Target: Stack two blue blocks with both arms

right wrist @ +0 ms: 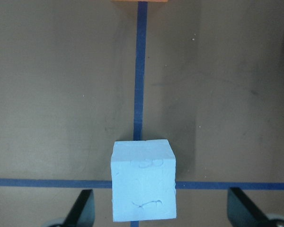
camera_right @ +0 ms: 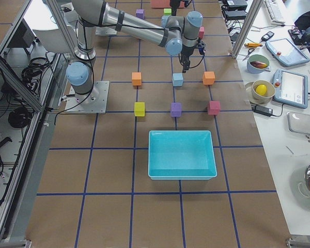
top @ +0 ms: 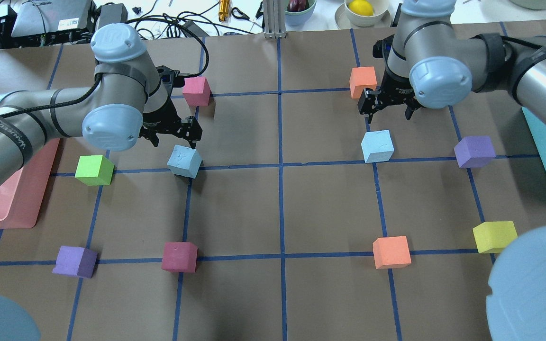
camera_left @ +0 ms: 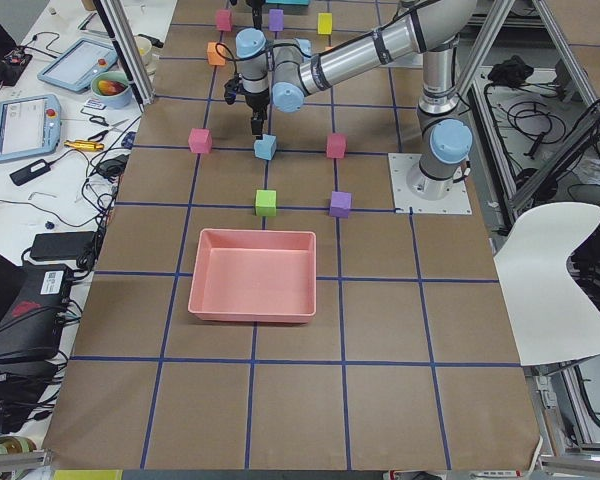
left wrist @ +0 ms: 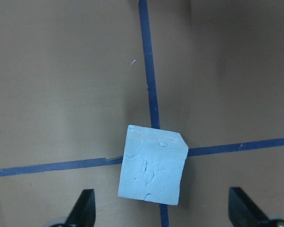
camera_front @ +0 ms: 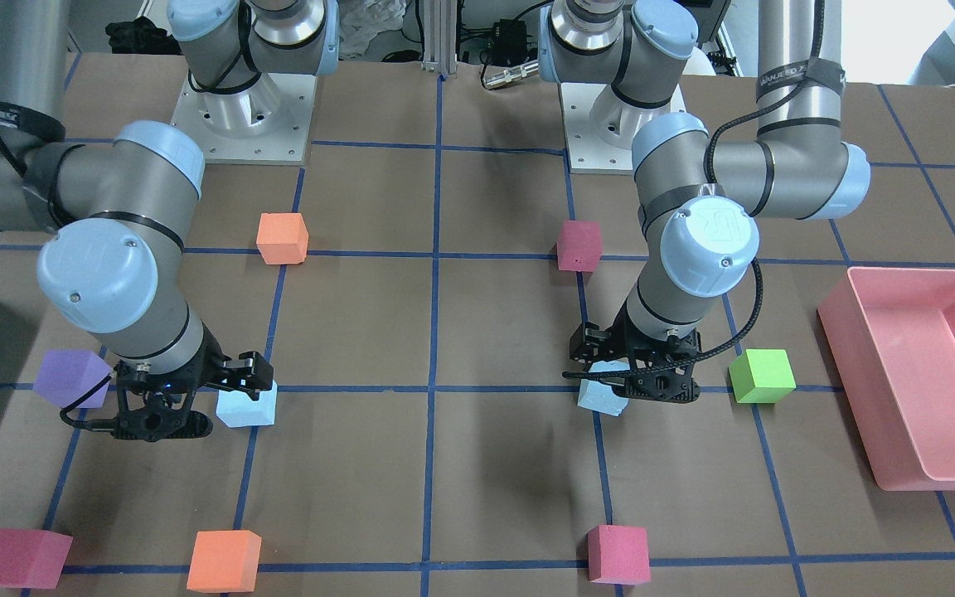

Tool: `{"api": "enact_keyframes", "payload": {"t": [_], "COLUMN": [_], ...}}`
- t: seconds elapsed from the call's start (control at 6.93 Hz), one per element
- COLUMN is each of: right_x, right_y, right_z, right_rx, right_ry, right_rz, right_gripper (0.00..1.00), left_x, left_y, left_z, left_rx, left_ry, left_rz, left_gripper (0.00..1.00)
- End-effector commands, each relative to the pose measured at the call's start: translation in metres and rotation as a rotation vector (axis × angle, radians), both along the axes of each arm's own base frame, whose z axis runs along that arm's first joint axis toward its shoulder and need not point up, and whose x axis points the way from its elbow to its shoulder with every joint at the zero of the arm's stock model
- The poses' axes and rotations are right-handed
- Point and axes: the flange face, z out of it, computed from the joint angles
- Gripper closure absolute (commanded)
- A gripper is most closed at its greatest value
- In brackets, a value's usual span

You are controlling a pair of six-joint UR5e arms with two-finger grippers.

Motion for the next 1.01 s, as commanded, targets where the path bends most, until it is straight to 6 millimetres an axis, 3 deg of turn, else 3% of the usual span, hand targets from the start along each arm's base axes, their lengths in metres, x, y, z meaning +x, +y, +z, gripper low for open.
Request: {"api": "enact_keyframes", "payload": {"t": [0.0,0.29,0.43,0.58,0.72,0.87], "right_x": [-0.001,0.000,0.000,0.000,0.000,0.002], "right_y": [0.012,0.011,0.010,0.011,0.009,-0.002], "right_z": [-0.043,-0.071,-0.070,-0.072,-0.067,-0.044], "right_rx": [0.000,0.049,0.047,0.058,0.052,0.006], "right_ry": [-0.002,-0.012,-0.016,-0.012,-0.015,-0.018], "right_rz": [-0.004,-0.010,-0.020,-0.006,-0.007,-0.018], "right_gripper": [0.00,0.00,0.42,0.99,1.00,1.00], "left_x": [-0.011,-0.011,-0.010,-0.011,-0.010,-0.010], "left_y": [0.004,0.017,0.017,0.017,0.014,0.011], "left_z": [-0.028,-0.069,-0.072,-0.075,-0.074,-0.074], "left_rx": [0.001,-0.011,-0.012,-0.006,-0.024,-0.042], "left_ry": [-0.021,-0.019,-0.019,-0.019,-0.016,-0.018], "left_rz": [-0.024,-0.071,-0.077,-0.074,-0.083,-0.094], "left_gripper": [0.00,0.00,0.00,0.00,0.11,0.54]}}
